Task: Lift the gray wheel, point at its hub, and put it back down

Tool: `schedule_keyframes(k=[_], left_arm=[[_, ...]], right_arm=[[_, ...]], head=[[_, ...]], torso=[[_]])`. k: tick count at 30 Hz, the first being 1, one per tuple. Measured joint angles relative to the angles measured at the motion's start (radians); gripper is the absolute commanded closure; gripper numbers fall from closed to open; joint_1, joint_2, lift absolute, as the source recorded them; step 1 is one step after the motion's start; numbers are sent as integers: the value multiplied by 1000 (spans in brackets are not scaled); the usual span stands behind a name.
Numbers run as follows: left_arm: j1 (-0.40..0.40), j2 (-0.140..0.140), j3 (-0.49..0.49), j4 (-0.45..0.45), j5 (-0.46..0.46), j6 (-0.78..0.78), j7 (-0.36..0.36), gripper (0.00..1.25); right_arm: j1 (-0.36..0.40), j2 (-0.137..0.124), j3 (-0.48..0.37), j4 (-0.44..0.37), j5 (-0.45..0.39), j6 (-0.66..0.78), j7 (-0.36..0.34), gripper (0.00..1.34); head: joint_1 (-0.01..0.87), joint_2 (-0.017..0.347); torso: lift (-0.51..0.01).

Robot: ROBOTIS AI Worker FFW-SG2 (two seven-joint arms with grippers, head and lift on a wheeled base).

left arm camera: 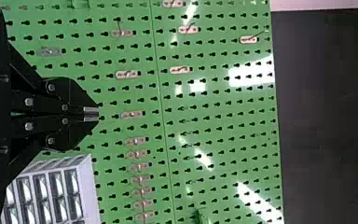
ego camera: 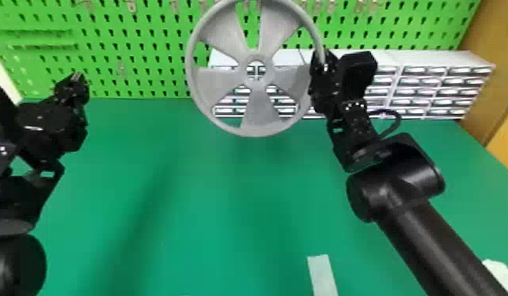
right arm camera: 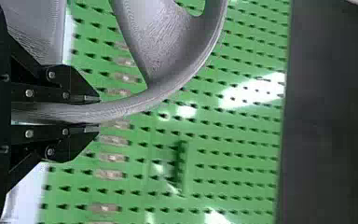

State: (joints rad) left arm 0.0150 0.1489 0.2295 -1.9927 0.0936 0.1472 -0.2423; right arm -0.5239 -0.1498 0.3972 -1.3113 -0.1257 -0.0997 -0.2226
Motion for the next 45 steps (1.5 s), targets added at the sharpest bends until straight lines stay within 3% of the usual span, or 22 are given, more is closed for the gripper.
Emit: schedule_keyframes(k=[11,21,29,45], left_arm=[[0,0,-2,0,0,2,3,1220],[0,0,-8,0,0,3,4,1220],[-3,0,-12,2,1,13,5,1220],[-7,0,-25,11,3,20,5,1220]], right_arm=[[31,24,-35,-209,-67,541,35,1322],[-8,57,-90,-230,-134,933,35,1320],[-55,60,-87,-152,-184,1101,63,1320],[-105,76,-44,87,-206,1140,135,1320]], head=[[692,48],[692,48],[692,48],[692,48]], torso=[[-88],[-88],[-88],[-88]])
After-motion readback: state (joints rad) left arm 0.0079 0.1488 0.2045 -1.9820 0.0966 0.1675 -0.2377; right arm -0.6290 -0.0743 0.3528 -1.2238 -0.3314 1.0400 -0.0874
